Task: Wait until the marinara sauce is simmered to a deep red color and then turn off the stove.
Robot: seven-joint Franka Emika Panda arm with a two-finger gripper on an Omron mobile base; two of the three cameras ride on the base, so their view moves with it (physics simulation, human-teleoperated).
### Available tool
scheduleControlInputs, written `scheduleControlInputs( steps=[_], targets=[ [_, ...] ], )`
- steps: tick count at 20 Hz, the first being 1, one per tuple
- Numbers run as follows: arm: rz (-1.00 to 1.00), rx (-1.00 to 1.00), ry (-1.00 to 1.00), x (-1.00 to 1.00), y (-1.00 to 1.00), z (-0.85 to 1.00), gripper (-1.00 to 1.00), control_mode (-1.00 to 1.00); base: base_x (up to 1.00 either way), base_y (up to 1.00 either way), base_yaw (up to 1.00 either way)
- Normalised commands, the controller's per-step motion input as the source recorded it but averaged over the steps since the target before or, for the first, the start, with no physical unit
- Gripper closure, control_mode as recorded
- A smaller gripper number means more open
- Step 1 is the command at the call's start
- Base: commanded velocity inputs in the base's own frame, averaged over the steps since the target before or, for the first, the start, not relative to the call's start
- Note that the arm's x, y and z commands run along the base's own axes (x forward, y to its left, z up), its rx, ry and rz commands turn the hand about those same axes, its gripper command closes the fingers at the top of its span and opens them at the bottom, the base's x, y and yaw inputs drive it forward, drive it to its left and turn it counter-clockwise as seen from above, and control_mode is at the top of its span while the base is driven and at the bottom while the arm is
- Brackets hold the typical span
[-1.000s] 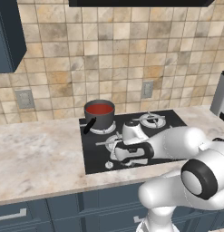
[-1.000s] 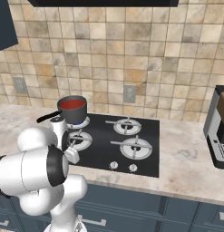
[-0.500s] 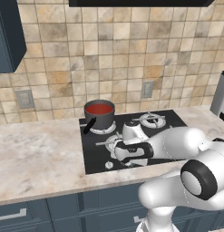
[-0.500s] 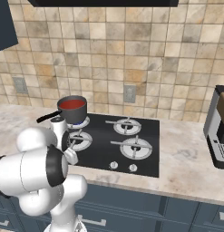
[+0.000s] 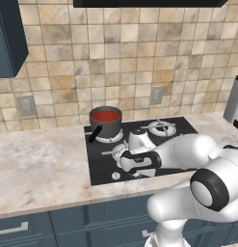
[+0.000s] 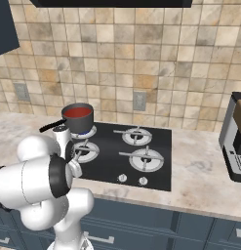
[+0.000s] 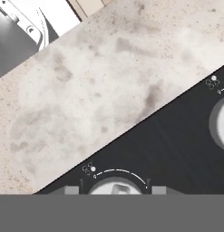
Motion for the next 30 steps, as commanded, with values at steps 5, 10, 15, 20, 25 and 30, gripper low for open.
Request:
scheduleControlInputs(
  steps=[5, 10, 15, 20, 25, 30],
  targets=[
    [-0.13, 0.0, 0.0, 0.0, -0.23, -0.11, 1.0, -1.0, 0.0, 0.0, 0.0],
    [-0.16, 0.0, 0.0, 0.0, -0.27, -0.09, 1.0, -1.0, 0.0, 0.0, 0.0],
    [-0.2, 0.0, 0.01, 0.0, -0.26, -0.03, 1.0, -1.0, 0.0, 0.0, 0.0],
    [-0.22, 0.0, 0.07, 0.0, -0.2, -0.01, 1.0, -1.0, 0.0, 0.0, 0.0],
    [-0.22, 0.0, 0.09, 0.0, -0.23, -0.01, 1.0, -1.0, 0.0, 0.0, 0.0],
    [-0.22, 0.0, 0.09, 0.0, -0.2, -0.06, 1.0, -1.0, 0.0, 0.0, 0.0]
  ],
)
